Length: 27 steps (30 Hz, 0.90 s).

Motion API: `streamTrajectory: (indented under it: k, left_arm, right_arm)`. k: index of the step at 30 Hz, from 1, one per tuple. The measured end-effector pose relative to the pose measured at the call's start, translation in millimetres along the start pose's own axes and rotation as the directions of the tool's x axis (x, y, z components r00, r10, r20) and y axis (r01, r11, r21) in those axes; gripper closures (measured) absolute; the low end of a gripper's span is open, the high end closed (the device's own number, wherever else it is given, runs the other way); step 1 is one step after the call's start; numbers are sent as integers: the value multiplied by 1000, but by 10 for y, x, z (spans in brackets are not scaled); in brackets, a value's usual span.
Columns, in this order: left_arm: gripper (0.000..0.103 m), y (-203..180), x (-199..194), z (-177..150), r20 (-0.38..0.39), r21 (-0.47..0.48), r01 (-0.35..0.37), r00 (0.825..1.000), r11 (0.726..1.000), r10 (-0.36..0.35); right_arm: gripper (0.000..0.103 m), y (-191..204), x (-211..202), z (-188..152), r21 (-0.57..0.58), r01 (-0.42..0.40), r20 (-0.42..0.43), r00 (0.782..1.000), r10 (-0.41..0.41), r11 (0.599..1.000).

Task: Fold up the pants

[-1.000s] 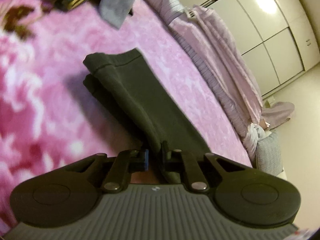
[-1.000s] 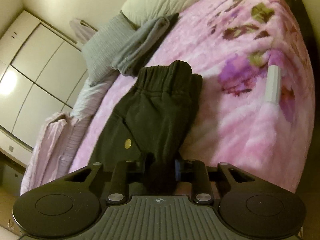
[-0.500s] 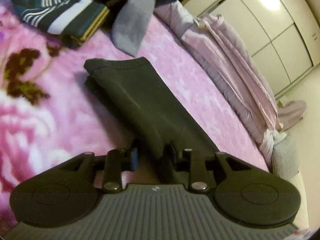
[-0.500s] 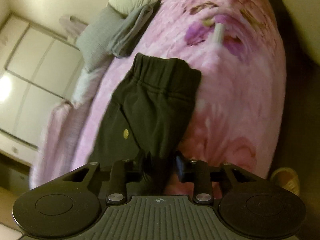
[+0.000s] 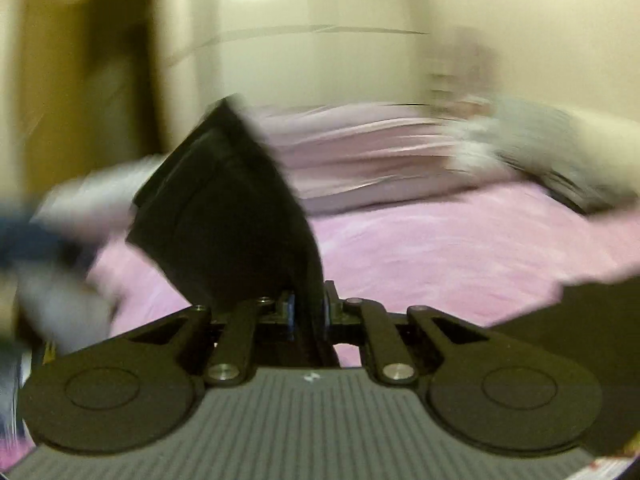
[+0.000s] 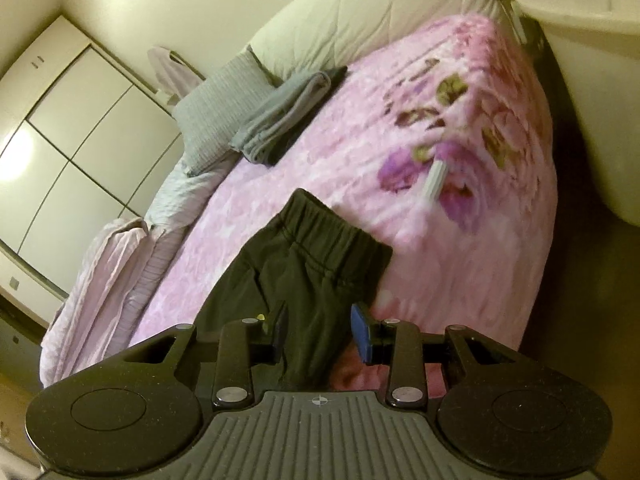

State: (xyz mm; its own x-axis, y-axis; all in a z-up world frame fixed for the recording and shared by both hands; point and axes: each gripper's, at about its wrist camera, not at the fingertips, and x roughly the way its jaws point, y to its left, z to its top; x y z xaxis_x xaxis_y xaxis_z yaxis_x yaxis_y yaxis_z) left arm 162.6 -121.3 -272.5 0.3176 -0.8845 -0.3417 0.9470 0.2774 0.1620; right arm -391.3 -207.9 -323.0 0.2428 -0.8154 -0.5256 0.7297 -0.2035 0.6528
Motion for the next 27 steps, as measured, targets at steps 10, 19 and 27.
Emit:
streamTrajectory:
  k: [10, 19, 27]
  left_arm:
    - [76, -1794, 306, -889, -271, 287, 446, 887, 848, -375]
    - [66, -668, 95, -704, -256, -189, 432, 845, 882, -469]
    - [68, 129, 95, -874, -191, -481, 346, 855, 806, -481]
  right_arm:
    - [71, 197, 100, -175, -76, -29, -49, 998, 25, 997]
    - [62, 988, 730, -864, -94, -363, -371, 877, 306, 927]
    - [62, 1371, 1392, -1304, -20, -228, -494, 849, 188, 974]
